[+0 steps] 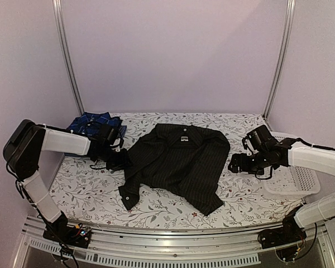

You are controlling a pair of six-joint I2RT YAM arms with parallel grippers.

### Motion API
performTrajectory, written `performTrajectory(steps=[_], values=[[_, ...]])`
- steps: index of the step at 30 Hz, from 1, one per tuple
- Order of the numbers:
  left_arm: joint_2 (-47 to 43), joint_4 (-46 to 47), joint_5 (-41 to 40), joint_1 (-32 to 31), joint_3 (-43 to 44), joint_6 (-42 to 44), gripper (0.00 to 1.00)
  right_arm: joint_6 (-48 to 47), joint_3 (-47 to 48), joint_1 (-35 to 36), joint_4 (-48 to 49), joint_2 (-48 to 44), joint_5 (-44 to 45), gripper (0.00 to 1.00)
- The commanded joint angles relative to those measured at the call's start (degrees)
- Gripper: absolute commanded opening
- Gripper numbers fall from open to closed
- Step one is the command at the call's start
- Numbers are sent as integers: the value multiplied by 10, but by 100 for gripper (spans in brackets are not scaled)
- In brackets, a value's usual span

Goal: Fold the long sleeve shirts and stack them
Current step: Flatten out the crumpled shirt at the center of the board, then smooth out the crumpled shirt at the center of the board.

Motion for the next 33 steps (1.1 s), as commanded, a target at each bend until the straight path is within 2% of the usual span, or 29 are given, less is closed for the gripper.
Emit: performTrajectory(steps=[1,5,12,17,21,25,33], values=[[-31,-4,-8,-6,-13,3,28,35,-15,15,-50,-31,28,93],[-63,-14,0,-8,-37,-1,32,48,15,57,-59,-40,45,93],[-131,-19,34,-45,-88,-19,49,70,55,150,-21,26,49,94],[-152,-27,25,-90,-109,-43,53,71,70,197,14,88,36,95],[-163,-27,10,-101,-124,-56,53,77,69,220,40,122,23,93],[-163,-37,-5,-105,-125,-59,53,87,63,230,56,145,16,87],[-142,-41,-16,-110,-121,-50,49,96,64,232,72,154,18,61]])
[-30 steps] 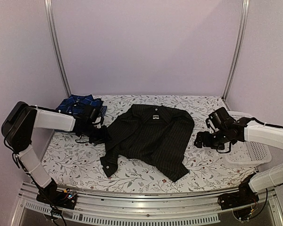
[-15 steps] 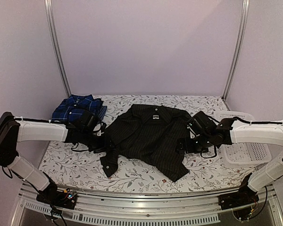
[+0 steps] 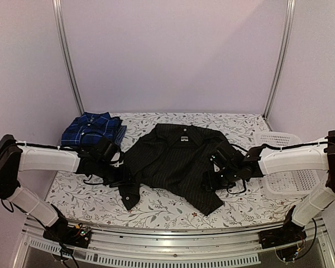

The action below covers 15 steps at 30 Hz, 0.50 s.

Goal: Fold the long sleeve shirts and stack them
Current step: Smooth out the crumpled shirt at the center of the board.

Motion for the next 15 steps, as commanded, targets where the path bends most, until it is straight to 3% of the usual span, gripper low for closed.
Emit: performTrajectory(steps=[1,6,12,13,15], values=[[18,0,-12,-9,2,5,48,7,11,4,20,10,-3,56],[47,6,-29,-9,14,12,37,7,15,4,17,18,3,35],[47,-54,-105,-8,72,38,7,8,38,4,-40,11,52,4],[43,-71,-131,-7,84,43,1,7,46,4,-58,7,67,1],[31,-102,-169,-2,111,54,0,2,64,2,-95,1,101,0]])
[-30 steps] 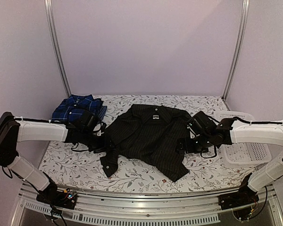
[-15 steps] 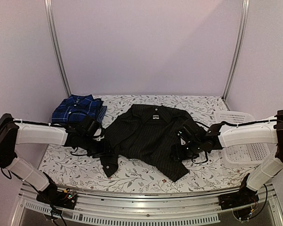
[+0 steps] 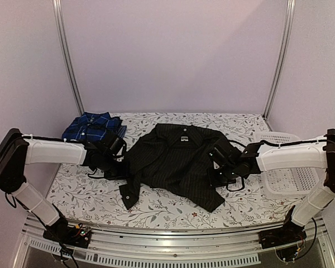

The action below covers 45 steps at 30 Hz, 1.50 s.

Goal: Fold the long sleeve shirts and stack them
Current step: Smooth out the crumpled shirt at the center of the board.

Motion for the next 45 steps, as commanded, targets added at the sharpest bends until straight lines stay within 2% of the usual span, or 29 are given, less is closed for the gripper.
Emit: performTrajectory(steps=[1,9,13,21,29,35,43,45], values=[[-29,-71,-105,6,65,31,0,-6,49,0,-94,-17,87,0],[-58,-126,-143,93,218,115,0,-81,148,-83,-180,-43,192,0],[-35,-137,-148,118,321,157,0,-142,215,-137,-192,-35,235,0],[32,-132,-149,154,546,224,0,-254,408,-240,-177,33,332,0],[84,-103,-120,196,680,256,0,-351,520,-336,-100,85,341,0],[128,-104,-118,208,765,265,0,-383,594,-396,-80,146,322,0],[249,-118,-69,225,847,268,0,-413,669,-414,-76,263,287,0],[286,-125,-29,226,867,261,0,-408,680,-413,-82,287,267,0]])
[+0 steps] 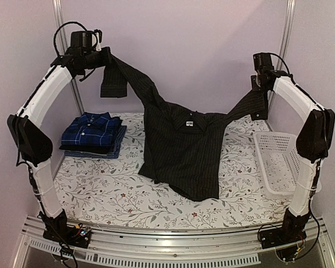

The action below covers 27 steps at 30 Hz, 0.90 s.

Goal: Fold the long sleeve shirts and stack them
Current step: Smooth out the crumpled shirt at the center of the board.

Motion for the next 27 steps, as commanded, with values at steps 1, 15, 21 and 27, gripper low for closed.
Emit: performTrajectory(steps=[1,15,21,27], values=[[91,-8,90,10,35,-7,0,-7,28,2,-1,62,-50,0],[253,-28,176,2,41,-49,10,36,-10,37,-53,102,-162,50],[268,-45,209,-10,40,-47,52,68,-73,68,-58,44,-205,78],[205,-45,189,-39,-45,-53,67,98,-187,112,-42,-37,-233,86]])
